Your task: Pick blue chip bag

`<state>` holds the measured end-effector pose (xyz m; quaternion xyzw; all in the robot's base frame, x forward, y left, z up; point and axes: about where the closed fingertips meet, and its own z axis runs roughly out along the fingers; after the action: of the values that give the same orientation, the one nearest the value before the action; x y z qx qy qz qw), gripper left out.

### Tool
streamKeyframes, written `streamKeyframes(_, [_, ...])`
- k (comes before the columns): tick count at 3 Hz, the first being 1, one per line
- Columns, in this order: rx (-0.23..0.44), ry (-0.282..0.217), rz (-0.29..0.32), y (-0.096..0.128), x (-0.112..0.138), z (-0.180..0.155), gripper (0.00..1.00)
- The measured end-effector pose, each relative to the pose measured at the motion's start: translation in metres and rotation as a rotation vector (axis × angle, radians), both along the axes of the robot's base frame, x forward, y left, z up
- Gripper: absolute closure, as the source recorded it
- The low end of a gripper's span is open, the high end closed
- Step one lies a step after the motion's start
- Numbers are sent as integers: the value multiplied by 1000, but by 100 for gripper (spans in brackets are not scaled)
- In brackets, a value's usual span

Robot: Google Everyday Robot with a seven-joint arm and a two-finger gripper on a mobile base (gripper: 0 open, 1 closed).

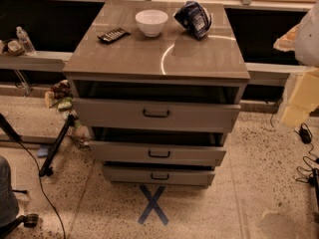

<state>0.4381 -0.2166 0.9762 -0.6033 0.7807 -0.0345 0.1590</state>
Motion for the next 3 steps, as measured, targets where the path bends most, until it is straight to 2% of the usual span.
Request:
streamKeyframes(1, [0, 0, 0, 0, 0, 0, 0])
streamKeyframes(2, [65, -55, -65, -6, 25, -2, 0])
streamKeyframes(3, [194, -148, -171, -18, 74, -8, 0])
